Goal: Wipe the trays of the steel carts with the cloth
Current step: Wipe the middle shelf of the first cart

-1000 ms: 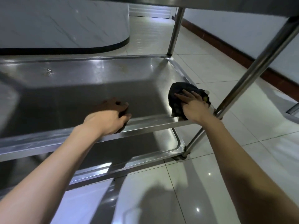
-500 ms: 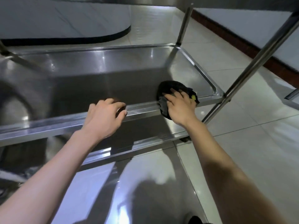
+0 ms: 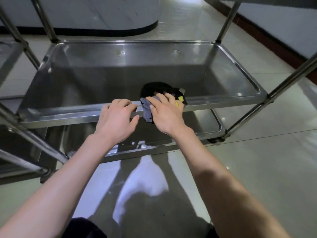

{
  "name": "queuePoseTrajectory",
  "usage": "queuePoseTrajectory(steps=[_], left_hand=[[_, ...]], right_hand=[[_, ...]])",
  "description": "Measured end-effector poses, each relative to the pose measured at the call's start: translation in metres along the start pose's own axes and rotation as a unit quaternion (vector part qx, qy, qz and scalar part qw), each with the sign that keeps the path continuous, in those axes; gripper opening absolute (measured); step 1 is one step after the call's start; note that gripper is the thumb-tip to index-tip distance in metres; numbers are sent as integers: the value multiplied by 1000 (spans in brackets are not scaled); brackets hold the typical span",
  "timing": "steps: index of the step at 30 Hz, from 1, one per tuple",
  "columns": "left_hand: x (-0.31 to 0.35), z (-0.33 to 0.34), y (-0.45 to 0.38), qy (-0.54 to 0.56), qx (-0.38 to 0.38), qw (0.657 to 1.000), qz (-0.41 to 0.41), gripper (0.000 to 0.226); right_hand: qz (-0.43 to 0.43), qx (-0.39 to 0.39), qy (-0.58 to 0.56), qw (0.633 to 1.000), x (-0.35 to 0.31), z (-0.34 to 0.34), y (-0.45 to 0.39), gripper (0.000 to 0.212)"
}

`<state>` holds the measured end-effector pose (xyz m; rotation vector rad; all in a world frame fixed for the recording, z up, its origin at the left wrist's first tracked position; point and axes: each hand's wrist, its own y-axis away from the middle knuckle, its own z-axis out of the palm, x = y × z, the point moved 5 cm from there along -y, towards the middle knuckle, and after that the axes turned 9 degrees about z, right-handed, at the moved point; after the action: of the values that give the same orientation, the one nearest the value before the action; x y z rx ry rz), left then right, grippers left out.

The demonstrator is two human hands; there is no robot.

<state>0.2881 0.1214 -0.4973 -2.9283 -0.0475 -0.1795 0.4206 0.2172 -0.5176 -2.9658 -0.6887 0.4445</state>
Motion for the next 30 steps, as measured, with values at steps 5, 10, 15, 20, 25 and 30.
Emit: queuePoseTrajectory(steps=[5,10,15,20,25,30], left_hand=[[-17,-5,18,5,16,1000,-23,40],[-18,-10,23,16,32,999,-13,39],[-7,-9,18,28,35,999,12,37],[13,-5,1,35,43,998,19,36],[24,-16,2,57,5,998,-21,35],[42,-48,12,66,-102,992,-30,34]], right_hand=[[-42,13,-10,999,-31,1,12,33],[-74,59,8,996,-25,-12,22,50],[-89,87,-5,992,9,-25,33,55],[-131,110,-56,984,58,-40,42,46],[-135,75,-82,985,73,-42,60,43],[-107,-14,-92,990,62,-65,85,36]])
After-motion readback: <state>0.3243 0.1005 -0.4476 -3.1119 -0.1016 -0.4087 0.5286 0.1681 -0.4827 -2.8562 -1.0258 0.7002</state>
